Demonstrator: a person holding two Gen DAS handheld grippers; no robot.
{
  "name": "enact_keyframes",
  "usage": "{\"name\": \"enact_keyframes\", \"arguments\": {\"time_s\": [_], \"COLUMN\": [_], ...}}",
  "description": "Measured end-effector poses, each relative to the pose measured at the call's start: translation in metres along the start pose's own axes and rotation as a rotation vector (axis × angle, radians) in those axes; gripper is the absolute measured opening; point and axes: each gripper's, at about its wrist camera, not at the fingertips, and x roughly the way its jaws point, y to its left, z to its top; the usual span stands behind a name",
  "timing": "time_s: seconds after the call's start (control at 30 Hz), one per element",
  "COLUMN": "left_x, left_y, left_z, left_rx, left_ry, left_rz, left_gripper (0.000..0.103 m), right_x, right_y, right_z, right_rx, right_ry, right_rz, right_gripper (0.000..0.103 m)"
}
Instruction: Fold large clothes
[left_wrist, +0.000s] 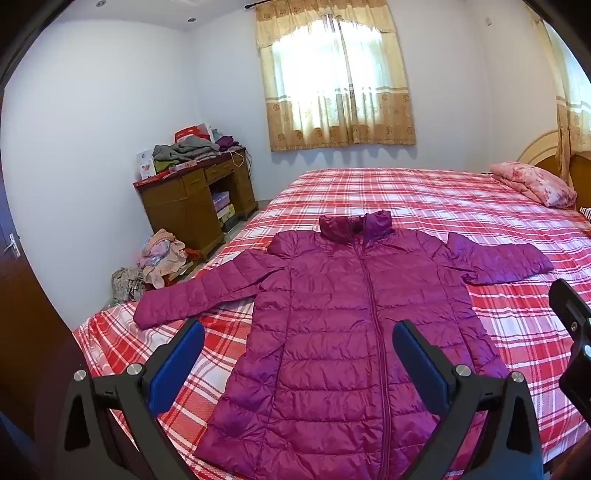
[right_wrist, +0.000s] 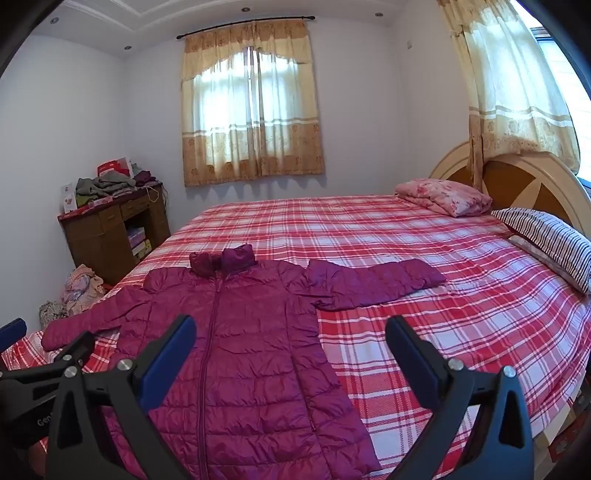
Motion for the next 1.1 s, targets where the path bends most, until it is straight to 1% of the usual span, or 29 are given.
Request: {"name": "enact_keyframes", "arguments": {"time_s": [0.1, 0.13, 0.4, 0.43, 0.6, 1.1], "left_x": [0.007, -0.002, -0.010, -0.010, -0.009, -0.010], "left_y": [-0.002, 0.003, 0.007, 0.007, 0.007, 0.009], "left_z": [0.001, -0.001, -0.001, -0.001, -0.001, -0.002], "left_rx": [0.000, -0.014, -0.035, -0.038, -0.037, -0.033], "left_ry": [0.025, -0.007, -0.036, -0.037, -0.024, -0.019], "left_rz": [-0.013, -0.043, -0.043, -0.043, -0.042, -0.045], "left_gripper": [0.102, 0.102, 0.102, 0.102, 0.102, 0.102], "right_x": [0.000, 0.000, 0.002, 0.004, 0.006, 0.006], "right_y": [0.001, 0.002, -0.007, -0.004, 0.000, 0.001], "right_z": [-0.002, -0.002, -0.005, -0.003, -0.004, -0.004], "right_rx": [-0.005, -0.005, -0.008, -0.008, -0.014, -0.011], "right_ry": [0.000, 0.003, 0.019, 0.025, 0.036, 0.038], "right_rz": [-0.007, -0.007, -0.006, -0.008, -0.009, -0.011], "right_gripper": [0.103, 0.103, 0.103, 0.103, 0.103, 0.103]}}
